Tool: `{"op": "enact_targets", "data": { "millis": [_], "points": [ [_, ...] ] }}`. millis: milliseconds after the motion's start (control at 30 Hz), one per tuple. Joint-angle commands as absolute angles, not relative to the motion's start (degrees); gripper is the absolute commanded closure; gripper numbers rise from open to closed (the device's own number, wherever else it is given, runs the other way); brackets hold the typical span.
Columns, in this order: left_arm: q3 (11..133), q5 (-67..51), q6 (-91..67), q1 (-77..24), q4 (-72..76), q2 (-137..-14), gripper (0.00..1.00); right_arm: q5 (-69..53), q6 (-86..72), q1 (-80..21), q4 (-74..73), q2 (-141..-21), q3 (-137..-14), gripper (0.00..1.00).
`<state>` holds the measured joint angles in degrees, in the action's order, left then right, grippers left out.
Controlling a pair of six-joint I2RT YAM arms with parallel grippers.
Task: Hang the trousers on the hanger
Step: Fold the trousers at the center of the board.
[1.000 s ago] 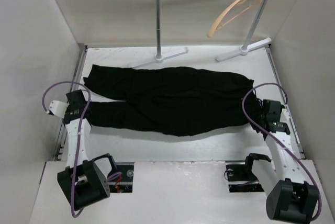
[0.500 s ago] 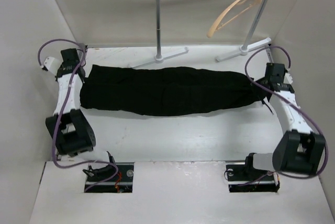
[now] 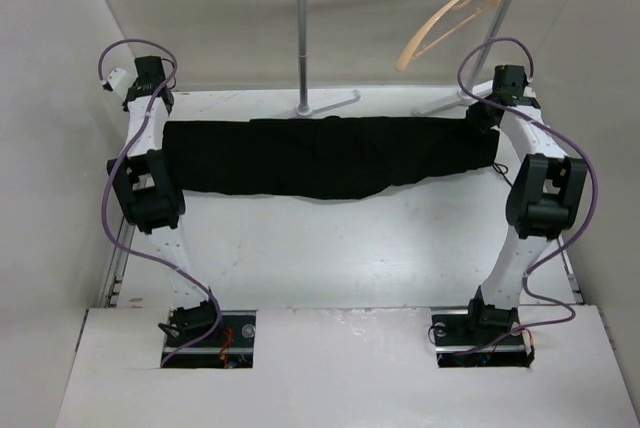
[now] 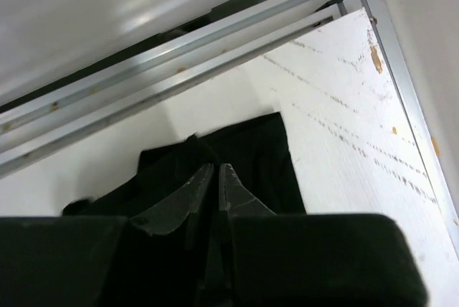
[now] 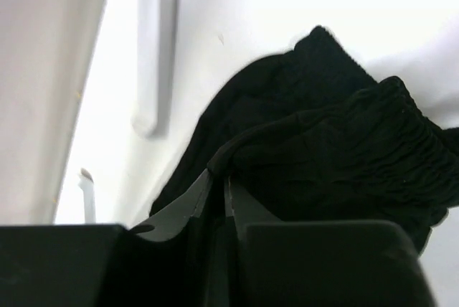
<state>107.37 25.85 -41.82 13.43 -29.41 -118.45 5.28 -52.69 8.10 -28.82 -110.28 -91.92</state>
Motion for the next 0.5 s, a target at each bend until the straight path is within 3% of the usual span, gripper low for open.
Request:
{"op": "enact_targets", "data": {
  "millis": [0,33,133,233,333,400,467],
  "points": [
    [113.7,29.5,-39.6,14.1,-29.8,-122.2,0.92,8.2,-53.0,8.6,-28.2,-115.0,-99.4,0.83],
    [114.4,29.1,-39.1,13.8,-29.4,-123.1,0.87,8.1,-53.3,8.5,-28.0,-116.2,-100.7,0.77],
    [114.6,26.0,-37.6,13.3,-26.9,-123.1,0.52,6.5,-53.0,7.4,-28.7,-117.6,-103.1,0.47],
    [109.9,24.9,-34.6,13.2,-25.1,-118.5,0.34,7.0,-50.5,6.6,-27.6,-113.6,-99.0,0.33],
    [96.5,23.0,-33.3,13.2,-21.6,-109.0,0.34,6.9,-49.9,6.5,-23.6,-105.8,-89.3,0.29],
    [83.2,20.9,-34.6,13.2,-17.4,-100.8,0.35,6.5,-50.3,6.5,-18.9,-99.5,-79.6,0.32],
    [71.4,19.3,-37.7,12.5,-14.9,-93.5,0.35,6.2,-51.5,6.6,-15.9,-94.6,-71.7,0.53]
  ]
}}
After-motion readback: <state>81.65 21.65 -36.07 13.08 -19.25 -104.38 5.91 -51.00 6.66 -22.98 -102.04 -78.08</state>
